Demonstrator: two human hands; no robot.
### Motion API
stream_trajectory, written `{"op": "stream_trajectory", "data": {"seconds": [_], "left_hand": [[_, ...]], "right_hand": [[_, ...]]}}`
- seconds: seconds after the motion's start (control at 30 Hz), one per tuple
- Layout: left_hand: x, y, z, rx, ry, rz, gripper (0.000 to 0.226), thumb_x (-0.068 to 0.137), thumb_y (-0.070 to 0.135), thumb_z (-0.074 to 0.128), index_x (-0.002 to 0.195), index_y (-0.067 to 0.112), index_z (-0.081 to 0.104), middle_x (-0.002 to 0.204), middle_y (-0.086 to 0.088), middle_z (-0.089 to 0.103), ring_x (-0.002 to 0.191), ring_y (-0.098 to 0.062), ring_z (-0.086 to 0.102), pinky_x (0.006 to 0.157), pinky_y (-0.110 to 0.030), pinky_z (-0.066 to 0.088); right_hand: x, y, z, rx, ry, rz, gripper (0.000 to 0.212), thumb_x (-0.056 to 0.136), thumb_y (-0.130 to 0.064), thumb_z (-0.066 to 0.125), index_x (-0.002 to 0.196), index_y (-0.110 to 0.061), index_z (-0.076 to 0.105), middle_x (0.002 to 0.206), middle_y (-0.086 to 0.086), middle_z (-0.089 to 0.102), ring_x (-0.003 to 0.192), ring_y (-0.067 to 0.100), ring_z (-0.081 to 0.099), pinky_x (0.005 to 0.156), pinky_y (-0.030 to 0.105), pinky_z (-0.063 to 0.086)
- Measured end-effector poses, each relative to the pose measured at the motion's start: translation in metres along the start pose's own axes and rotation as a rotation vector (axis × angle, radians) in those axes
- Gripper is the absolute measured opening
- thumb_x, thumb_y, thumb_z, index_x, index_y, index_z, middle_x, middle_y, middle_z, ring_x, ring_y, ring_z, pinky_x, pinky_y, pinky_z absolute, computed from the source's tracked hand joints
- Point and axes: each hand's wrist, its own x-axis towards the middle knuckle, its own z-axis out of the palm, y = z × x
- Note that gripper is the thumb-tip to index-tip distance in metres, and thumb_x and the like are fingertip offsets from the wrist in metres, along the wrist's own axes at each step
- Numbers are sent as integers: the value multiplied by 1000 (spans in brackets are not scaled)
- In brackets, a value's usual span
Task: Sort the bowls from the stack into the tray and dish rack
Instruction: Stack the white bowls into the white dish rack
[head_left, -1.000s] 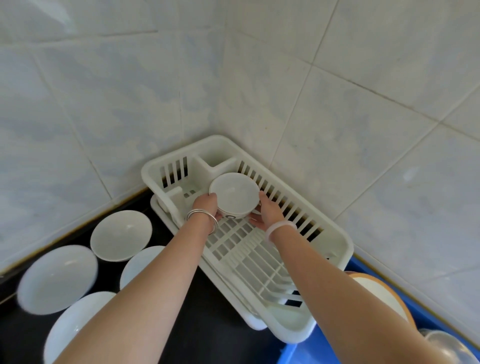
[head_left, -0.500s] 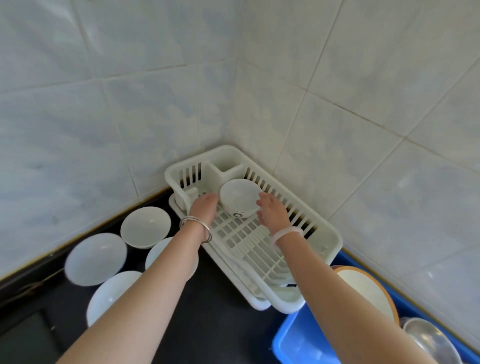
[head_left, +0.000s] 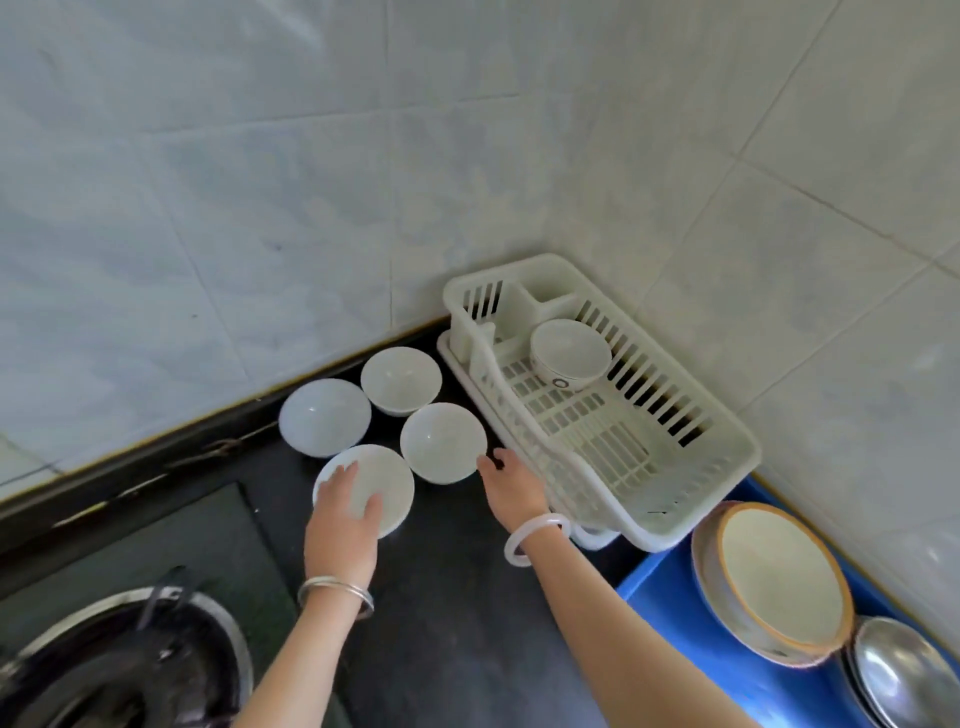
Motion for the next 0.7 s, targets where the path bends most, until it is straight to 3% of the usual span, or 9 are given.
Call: {"op": "stream_trajectory", "data": {"seconds": [0.07,0.13,0.23,0.33,0.43,0.53,0.63,0.7], "left_hand": [[2,-19,-2,57,27,-41,54,92,17,50,143,11,32,154,-10,28,144,-28,19,111,-44,28],[5,-34,-4,53,44,-88,60,91,16,54,144,11,29,155,-11,25,145,-27,17,113,-45,25],[11,-50,-4,-58,38,-164,63,89,17,57,145,13,28,151,-11,33,139,-30,31,113,-44,27],[15,-57,-2,-165,-2,-206,55,90,18,54,142,17,35,145,-7,44,133,-29,42,109,-44,32],[14,-58,-1,-343,-7,-224,49,90,10,53,137,17,43,137,-7,53,127,-25,49,107,-42,35],[14,-61,-3,-418,-13,-230,47,89,10,53,134,19,47,132,-5,57,124,-23,50,105,-39,37],[17,-67,-5,-468,-26,-226,46,89,11,54,134,19,47,133,-3,56,124,-20,49,105,-37,36],[19,-72,-6,-500,-31,-230,46,89,10,54,133,19,48,132,-4,57,122,-20,50,107,-38,38]], "right_hand": [[10,7,13,-27,-14,61,56,97,-40,42,146,-14,31,142,10,47,125,26,49,88,29,38],[20,10,22,-5,-20,104,57,96,-39,44,146,-14,31,141,11,48,121,26,52,87,29,41],[32,11,32,91,-13,166,50,94,-35,47,139,-14,42,126,14,59,104,28,61,91,41,52],[41,11,38,302,-17,210,36,94,-20,48,128,-9,50,103,14,64,89,29,66,78,38,58],[45,7,39,534,-7,265,28,91,-3,44,117,-7,53,109,20,62,95,35,66,70,35,56],[44,4,34,546,24,245,20,87,5,41,93,-7,57,114,20,61,92,36,64,70,37,58],[34,-2,23,527,45,161,21,87,4,42,95,-7,58,105,13,61,93,34,63,58,29,58],[26,-9,16,511,27,97,21,88,3,44,90,-11,60,97,8,63,90,31,66,59,28,58]]}}
